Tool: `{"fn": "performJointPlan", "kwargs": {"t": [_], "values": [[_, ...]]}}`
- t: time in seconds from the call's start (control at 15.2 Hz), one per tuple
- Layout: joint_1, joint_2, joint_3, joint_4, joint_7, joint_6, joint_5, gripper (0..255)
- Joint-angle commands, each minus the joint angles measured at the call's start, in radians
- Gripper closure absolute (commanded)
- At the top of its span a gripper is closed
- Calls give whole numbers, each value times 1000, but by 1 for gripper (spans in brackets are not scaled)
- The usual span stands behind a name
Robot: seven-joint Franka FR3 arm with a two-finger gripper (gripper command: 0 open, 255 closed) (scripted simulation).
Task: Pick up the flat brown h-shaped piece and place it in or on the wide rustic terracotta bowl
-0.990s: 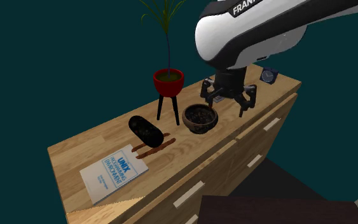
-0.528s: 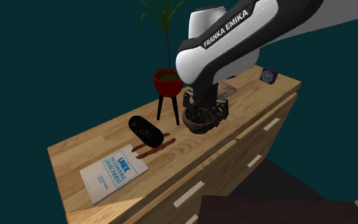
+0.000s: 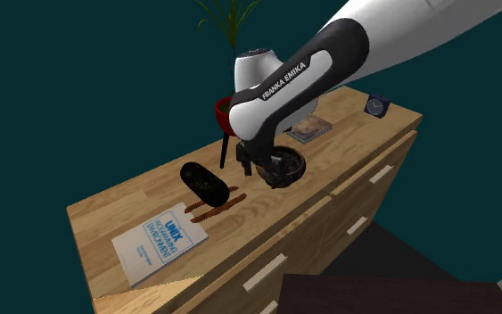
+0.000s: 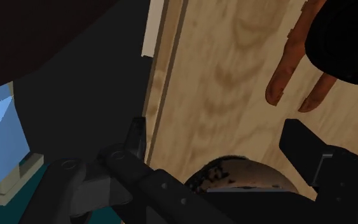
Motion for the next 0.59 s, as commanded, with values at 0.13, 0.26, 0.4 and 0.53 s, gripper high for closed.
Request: {"fn": "performJointPlan", "kwargs": {"t": [0.13,0.26,0.4,0.53], "values": [[81,175,-55,139,120,0,-69,0],[120,257,-82,216,163,-5,-87,0],[156,339,-106,299,199,-13,-98,0],[191,421,-128,388,227,-25,-102,0]]}}
